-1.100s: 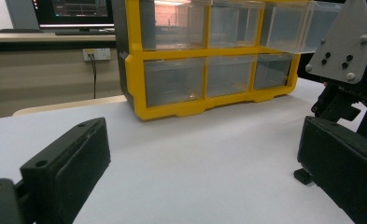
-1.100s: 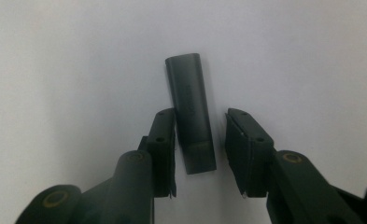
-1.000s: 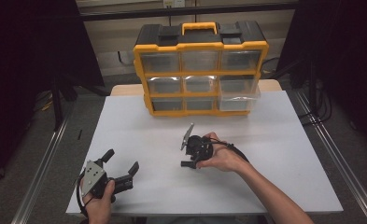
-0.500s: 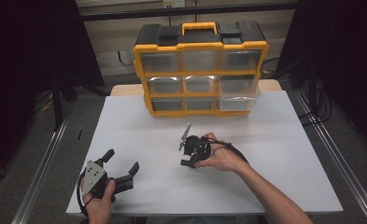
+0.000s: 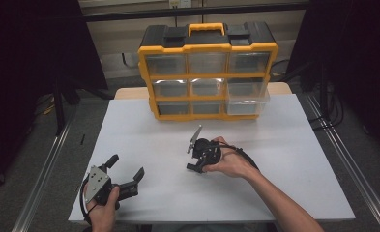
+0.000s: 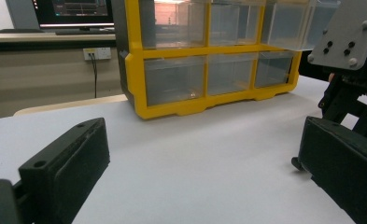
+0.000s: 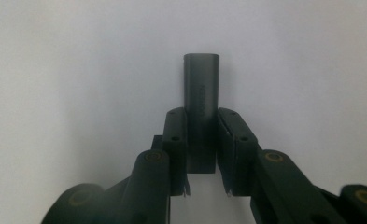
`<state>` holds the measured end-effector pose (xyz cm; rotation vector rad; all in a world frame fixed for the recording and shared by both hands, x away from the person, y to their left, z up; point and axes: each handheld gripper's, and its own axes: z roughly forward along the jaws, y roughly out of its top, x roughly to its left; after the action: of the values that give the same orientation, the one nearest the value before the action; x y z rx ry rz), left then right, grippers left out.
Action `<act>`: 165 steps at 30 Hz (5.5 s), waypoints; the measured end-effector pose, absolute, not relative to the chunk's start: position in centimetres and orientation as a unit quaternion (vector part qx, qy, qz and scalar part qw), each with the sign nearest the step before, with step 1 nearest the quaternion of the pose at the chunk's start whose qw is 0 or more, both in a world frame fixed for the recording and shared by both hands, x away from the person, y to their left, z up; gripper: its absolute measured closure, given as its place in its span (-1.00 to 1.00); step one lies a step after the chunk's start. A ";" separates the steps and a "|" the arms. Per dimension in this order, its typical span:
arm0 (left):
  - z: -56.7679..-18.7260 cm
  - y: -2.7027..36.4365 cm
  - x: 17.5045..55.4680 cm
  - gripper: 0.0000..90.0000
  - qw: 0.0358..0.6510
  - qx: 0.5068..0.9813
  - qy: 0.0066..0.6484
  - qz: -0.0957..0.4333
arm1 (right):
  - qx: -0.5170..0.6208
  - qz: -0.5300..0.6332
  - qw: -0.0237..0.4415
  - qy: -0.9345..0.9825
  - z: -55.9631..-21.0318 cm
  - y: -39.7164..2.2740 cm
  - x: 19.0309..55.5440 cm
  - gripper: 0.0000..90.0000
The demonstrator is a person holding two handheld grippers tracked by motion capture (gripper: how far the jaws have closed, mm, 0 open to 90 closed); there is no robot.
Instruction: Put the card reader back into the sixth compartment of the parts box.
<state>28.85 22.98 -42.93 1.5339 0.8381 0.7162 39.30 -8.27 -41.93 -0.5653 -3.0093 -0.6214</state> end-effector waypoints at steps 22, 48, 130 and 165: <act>-42.9 22.9 28.8 -0.95 0.590 0.655 0.358 0.307 | -0.209 -0.278 -0.023 -0.937 -40.0 -11.4 38.5 0.64; -42.9 23.0 28.8 -0.95 0.588 0.657 0.357 0.308 | -0.218 -0.380 -0.047 -0.898 -38.2 -14.9 37.1 0.64; -42.9 22.8 28.8 -0.96 0.582 0.659 0.351 0.322 | -0.229 -0.428 -0.154 -0.861 -25.3 -20.5 38.6 0.64; -42.8 22.9 28.9 -0.96 0.584 0.658 0.351 0.321 | -0.289 -0.355 -0.181 -0.871 -21.5 -24.1 43.0 0.64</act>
<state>28.86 22.93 -42.85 1.5349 0.8185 0.7489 42.95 -24.11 -21.47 -1.0309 -3.1028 -1.2642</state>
